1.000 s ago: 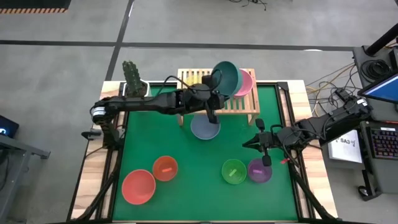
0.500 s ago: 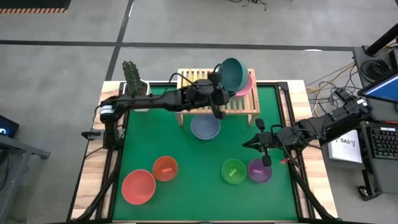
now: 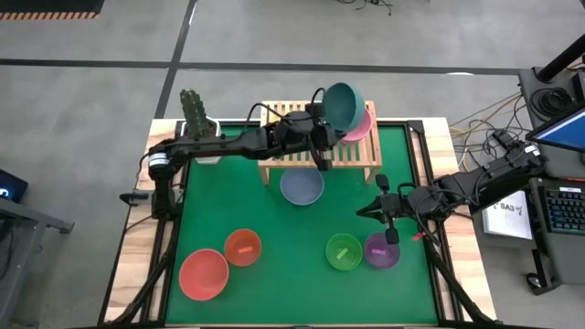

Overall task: Place and stack bowls onto a shelf
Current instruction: Stack the dark green bowl on top of the pink bowl on the shelf

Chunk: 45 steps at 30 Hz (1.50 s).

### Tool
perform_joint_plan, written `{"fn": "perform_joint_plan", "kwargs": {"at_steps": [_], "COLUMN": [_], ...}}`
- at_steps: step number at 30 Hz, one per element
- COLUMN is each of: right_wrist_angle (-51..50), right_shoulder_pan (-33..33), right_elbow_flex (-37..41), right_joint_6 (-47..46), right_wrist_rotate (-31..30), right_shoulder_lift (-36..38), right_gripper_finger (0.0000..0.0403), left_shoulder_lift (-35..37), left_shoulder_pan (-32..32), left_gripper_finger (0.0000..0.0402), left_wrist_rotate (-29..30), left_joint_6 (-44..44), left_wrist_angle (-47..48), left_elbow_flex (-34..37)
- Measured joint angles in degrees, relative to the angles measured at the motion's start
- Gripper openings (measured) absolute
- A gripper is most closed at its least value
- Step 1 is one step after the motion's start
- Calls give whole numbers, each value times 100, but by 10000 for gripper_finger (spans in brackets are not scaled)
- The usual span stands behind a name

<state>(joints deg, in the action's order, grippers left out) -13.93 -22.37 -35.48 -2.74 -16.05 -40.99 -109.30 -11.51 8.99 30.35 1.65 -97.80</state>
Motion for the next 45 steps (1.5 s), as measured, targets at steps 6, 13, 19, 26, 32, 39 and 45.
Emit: {"fn": "perform_joint_plan", "kwargs": {"at_steps": [6,13,19,26,32,39,45], "right_wrist_angle": [0,0,0,-2,-1,0,-5], "right_shoulder_pan": [0,0,0,0,0,0,0], "right_elbow_flex": [0,0,0,2,2,2,2], "right_joint_6": [2,31,30,26,24,24,22], "right_wrist_rotate": [0,0,0,0,0,0,0], "right_shoulder_lift": [0,0,2,7,7,7,7], "right_gripper_finger": [9,9,9,9,9,9,9], "left_shoulder_lift": [0,0,0,0,0,0,0], "left_shoulder_pan": [-29,-81,-135,-210,-212,-211,-212], "left_gripper_finger": [0,4,24,36,41,68,114], "left_wrist_rotate": [-65,-58,-63,-61,-253,-253,-225], "left_joint_6": [-240,-281,-264,-258,-256,-253,-253], "left_wrist_angle": [-42,-58,-102,-122,-204,-256,-336], "left_elbow_flex": [0,0,0,0,0,0,0]}}
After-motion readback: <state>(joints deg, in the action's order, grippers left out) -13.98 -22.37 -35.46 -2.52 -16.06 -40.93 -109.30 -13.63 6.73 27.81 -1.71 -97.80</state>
